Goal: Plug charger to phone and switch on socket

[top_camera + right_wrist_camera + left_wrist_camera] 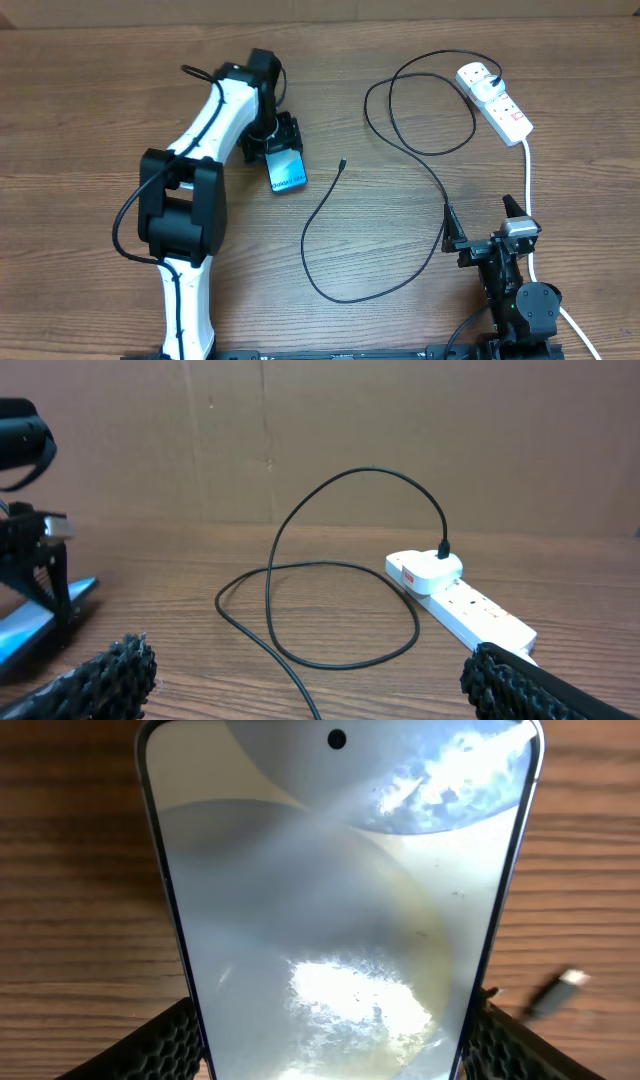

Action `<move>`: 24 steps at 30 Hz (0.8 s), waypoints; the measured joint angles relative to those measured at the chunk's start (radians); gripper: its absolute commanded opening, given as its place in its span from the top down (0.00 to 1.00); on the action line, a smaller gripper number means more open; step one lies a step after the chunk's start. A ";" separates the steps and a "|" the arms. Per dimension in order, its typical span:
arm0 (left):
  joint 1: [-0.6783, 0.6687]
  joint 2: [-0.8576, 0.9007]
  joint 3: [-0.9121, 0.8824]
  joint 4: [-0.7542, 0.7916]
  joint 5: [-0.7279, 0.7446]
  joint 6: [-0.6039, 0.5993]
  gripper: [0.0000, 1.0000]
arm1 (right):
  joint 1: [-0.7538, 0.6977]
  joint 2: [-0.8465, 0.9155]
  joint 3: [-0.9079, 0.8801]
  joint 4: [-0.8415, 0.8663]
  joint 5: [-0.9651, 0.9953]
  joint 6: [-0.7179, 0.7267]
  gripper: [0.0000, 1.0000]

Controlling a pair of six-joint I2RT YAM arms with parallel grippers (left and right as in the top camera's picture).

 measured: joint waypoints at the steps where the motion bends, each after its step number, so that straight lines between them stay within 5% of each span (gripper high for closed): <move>1: 0.005 0.000 0.008 -0.002 0.017 0.000 0.31 | 0.000 0.000 0.000 0.000 0.000 0.000 0.00; 24: 0.171 0.000 0.023 -0.014 0.680 0.000 0.31 | 0.000 0.000 0.000 0.000 0.029 0.000 0.00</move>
